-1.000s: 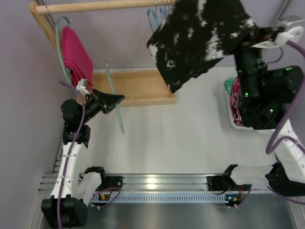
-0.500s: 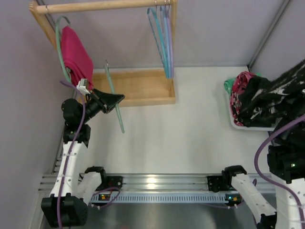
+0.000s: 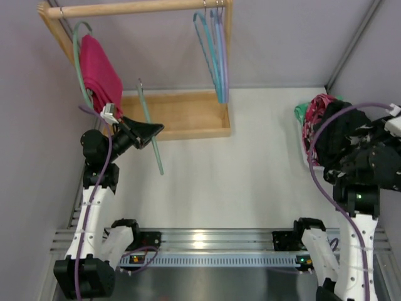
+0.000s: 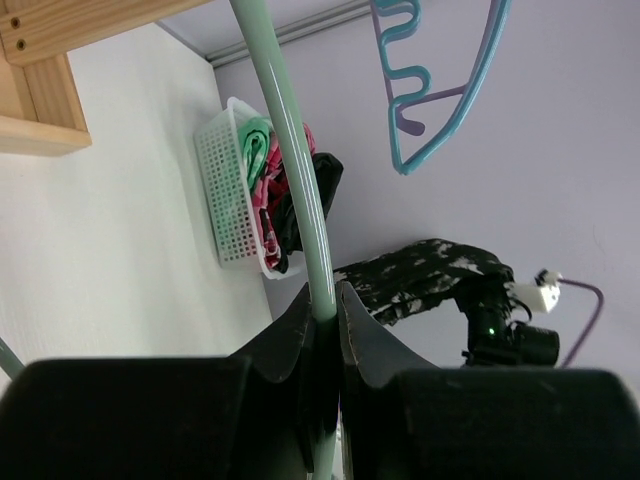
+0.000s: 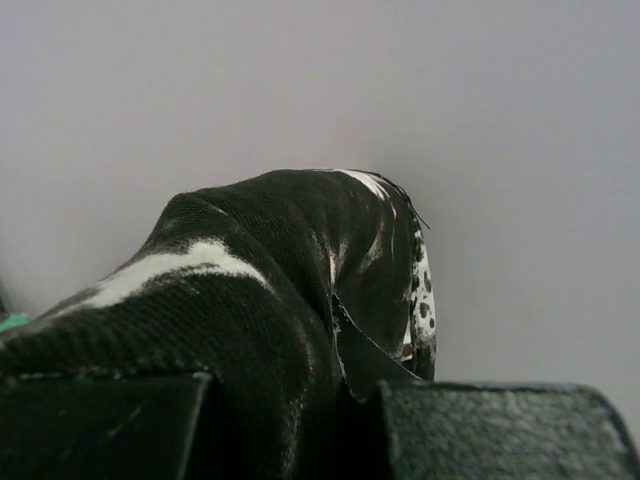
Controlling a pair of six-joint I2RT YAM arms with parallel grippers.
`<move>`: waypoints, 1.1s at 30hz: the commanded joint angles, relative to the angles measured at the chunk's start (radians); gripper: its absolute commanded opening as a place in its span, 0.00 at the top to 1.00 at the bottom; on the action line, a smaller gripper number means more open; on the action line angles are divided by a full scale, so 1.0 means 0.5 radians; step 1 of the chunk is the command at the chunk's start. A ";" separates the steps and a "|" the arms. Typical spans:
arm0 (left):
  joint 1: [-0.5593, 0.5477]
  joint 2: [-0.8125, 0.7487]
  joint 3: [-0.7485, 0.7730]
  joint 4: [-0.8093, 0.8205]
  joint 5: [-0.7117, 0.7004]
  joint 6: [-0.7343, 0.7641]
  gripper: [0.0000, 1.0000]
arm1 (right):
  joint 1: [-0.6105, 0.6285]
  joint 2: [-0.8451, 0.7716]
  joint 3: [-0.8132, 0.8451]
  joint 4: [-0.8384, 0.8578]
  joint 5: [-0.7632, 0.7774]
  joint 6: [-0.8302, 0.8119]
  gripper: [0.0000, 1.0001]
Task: Remove the trousers from the hanger
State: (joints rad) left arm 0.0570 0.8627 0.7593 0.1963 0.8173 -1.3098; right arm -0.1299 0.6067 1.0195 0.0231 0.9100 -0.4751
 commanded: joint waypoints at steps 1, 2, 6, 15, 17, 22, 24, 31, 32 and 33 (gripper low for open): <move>-0.007 -0.032 0.117 0.117 -0.012 0.018 1.00 | -0.038 0.219 -0.045 0.469 -0.111 -0.081 1.00; -0.007 -0.041 0.120 0.120 -0.012 0.015 1.00 | -0.047 0.316 -0.048 0.512 -0.148 -0.056 1.00; -0.004 -0.078 0.126 0.120 -0.002 0.021 1.00 | -0.166 0.663 0.004 0.653 -0.365 0.066 1.00; -0.013 -0.078 0.190 0.117 0.025 0.012 1.00 | -0.191 1.421 0.289 0.558 -0.675 0.342 1.00; -0.022 -0.072 0.224 0.117 0.050 0.030 1.00 | -0.194 1.532 0.302 0.513 -0.776 0.376 1.00; -0.068 -0.057 0.310 0.117 0.083 0.092 1.00 | -0.197 1.844 0.391 0.274 -1.065 0.419 1.00; -0.077 -0.047 0.334 0.117 0.083 0.113 1.00 | -0.197 1.922 0.394 0.248 -1.138 0.426 0.99; -0.089 -0.010 0.417 0.117 0.096 0.156 1.00 | -0.256 1.999 0.425 -0.018 -1.430 0.539 0.44; -0.090 0.005 0.426 0.117 0.096 0.177 1.00 | -0.265 1.968 0.428 -0.107 -1.509 0.594 0.41; -0.090 0.014 0.445 0.117 0.096 0.177 1.00 | -0.286 1.938 0.425 -0.129 -1.519 0.610 0.36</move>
State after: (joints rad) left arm 0.0170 0.8669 0.9188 0.1898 0.8516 -1.2663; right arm -0.2359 1.6043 1.2140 0.1055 0.2813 -0.2558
